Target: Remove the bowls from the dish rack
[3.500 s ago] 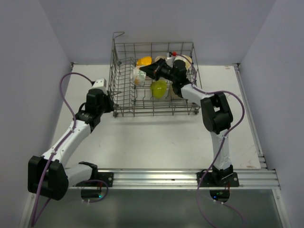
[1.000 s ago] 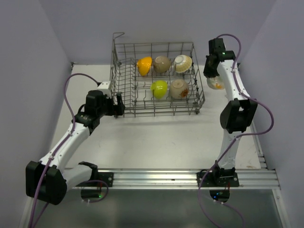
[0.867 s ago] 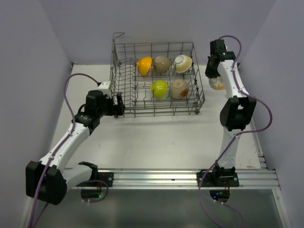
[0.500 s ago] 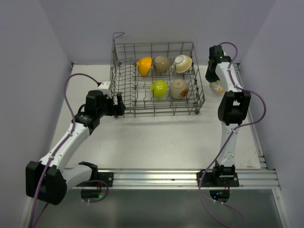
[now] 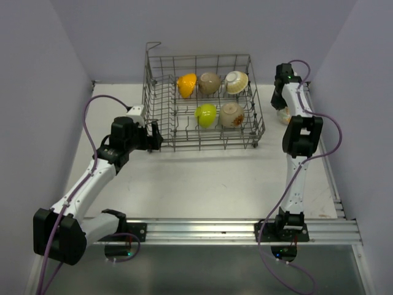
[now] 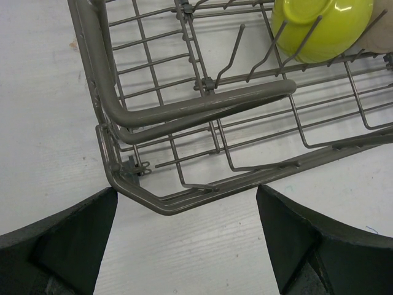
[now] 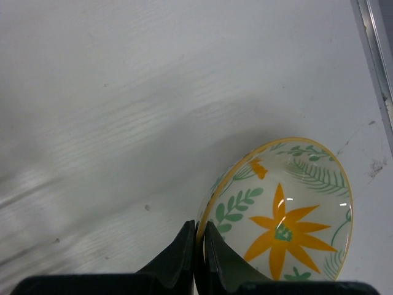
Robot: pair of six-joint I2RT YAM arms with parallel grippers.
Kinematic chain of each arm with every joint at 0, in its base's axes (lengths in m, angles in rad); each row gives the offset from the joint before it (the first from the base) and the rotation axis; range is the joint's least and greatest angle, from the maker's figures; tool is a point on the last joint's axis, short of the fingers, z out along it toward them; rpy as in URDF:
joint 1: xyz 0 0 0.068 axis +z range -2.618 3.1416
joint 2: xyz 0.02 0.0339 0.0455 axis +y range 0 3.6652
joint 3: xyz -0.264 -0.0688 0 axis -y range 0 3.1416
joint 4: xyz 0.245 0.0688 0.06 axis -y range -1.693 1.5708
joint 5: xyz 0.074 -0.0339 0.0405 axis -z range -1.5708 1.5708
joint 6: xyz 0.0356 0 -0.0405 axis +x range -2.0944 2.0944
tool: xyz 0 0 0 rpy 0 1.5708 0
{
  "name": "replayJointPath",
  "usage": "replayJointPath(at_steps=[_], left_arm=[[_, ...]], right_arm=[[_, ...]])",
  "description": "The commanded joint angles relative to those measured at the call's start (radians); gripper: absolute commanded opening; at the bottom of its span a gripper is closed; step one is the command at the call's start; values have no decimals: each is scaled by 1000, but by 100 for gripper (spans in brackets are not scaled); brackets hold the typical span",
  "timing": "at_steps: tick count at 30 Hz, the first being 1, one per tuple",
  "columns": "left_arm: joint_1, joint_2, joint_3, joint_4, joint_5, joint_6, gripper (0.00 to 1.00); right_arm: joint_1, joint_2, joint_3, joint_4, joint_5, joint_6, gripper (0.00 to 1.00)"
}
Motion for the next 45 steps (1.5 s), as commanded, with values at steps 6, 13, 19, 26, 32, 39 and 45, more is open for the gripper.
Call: replayJointPath(at_steps=[6, 13, 19, 26, 32, 39, 45], left_arm=[[-5, -8, 4, 3, 37, 17, 100], [-5, -18, 3, 3, 40, 17, 100], [-5, -23, 4, 5, 42, 18, 100], [-5, -26, 4, 3, 39, 20, 100], [-5, -15, 12, -13, -9, 29, 100], [-5, -12, 7, -13, -25, 29, 100], [-5, -5, 6, -15, -38, 29, 100]], right_arm=[[5, 7, 20, 41, 34, -29, 14], [7, -13, -9, 41, 20, -27, 38], [7, -30, -26, 37, 5, -23, 52], [5, -79, -36, 20, -45, 0, 72], [7, -157, 40, -42, -144, 65, 98], [7, -260, 82, -94, -184, 102, 98], [16, -466, -21, -56, -199, 146, 99]])
